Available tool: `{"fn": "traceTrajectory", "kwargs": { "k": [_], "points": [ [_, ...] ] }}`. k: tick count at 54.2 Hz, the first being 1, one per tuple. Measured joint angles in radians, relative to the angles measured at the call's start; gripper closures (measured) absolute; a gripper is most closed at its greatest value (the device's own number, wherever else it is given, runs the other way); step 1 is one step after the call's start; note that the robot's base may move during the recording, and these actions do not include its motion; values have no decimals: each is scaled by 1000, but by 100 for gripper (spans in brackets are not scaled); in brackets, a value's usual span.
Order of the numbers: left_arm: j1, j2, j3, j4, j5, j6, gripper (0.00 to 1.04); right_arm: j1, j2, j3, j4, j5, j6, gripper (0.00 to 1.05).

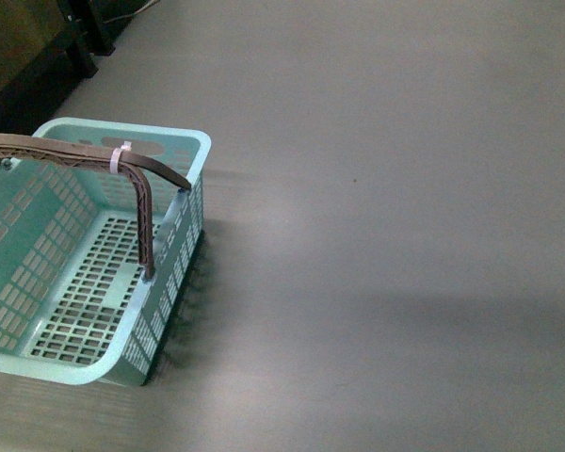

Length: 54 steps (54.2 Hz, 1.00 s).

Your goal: Pick mango and avocado into basket

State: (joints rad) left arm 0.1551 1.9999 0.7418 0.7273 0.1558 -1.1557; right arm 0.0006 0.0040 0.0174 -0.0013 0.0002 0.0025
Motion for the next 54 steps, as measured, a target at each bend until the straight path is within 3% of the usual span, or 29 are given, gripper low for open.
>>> {"fn": "traceTrajectory", "kwargs": {
  "k": [22, 36, 44, 54],
  "points": [
    [-59, 347, 387, -92, -52, -43, 9, 0, 0, 0, 0, 0, 0, 9],
    [-84, 422, 503, -108, -60, -47, 9, 0, 0, 0, 0, 0, 0, 9],
    [-95, 442, 511, -107, -57, -48, 31, 0, 0, 0, 0, 0, 0, 9],
    [-97, 451, 512, -91, -50, -68, 66, 0, 0, 0, 0, 0, 0, 9]
  ]
}}
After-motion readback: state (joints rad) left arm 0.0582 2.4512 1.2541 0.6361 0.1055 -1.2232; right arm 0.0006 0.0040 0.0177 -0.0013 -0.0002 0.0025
